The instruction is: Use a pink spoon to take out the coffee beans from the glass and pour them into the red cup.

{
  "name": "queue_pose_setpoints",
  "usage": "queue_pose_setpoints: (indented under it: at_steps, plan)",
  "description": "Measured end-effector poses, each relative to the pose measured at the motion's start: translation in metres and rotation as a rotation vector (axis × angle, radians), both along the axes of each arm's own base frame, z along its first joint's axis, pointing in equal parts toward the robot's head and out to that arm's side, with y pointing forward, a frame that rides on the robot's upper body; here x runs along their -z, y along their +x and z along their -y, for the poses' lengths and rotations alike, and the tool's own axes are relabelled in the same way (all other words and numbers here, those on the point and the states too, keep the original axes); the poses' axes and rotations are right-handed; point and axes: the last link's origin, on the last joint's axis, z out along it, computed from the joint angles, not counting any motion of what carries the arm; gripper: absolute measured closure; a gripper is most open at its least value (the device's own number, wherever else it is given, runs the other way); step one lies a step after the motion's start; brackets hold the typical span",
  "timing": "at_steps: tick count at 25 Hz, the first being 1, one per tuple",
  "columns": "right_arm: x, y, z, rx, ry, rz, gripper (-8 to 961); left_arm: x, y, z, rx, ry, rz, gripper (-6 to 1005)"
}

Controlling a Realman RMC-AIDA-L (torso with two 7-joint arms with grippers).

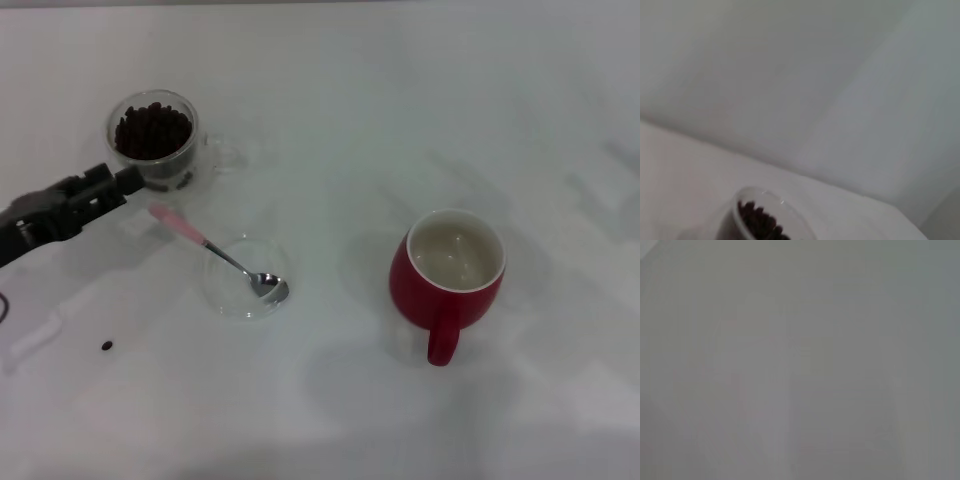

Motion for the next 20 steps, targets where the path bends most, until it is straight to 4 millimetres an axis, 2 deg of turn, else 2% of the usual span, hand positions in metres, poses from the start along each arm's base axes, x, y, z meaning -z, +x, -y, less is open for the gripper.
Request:
queue_pose_setpoints:
  at_steps: [4, 10, 15, 20]
  plan:
    - [-0.002, 0.000, 0.004, -0.004, 0.029, -0.002, 155, -0.017, -0.001, 0.009, 0.090, 0.098, -0.030, 259]
    - [-0.003, -0.002, 0.017, -0.011, 0.104, -0.043, 155, -0.049, -0.015, 0.008, 0.134, 0.328, -0.129, 266]
    - [0.001, -0.005, 0.015, -0.012, 0.122, -0.072, 155, -0.067, -0.032, 0.003, 0.085, 0.495, -0.238, 268]
    - [0.002, -0.003, 0.010, 0.018, 0.131, -0.087, 155, -0.073, -0.041, -0.003, 0.017, 0.589, -0.245, 269]
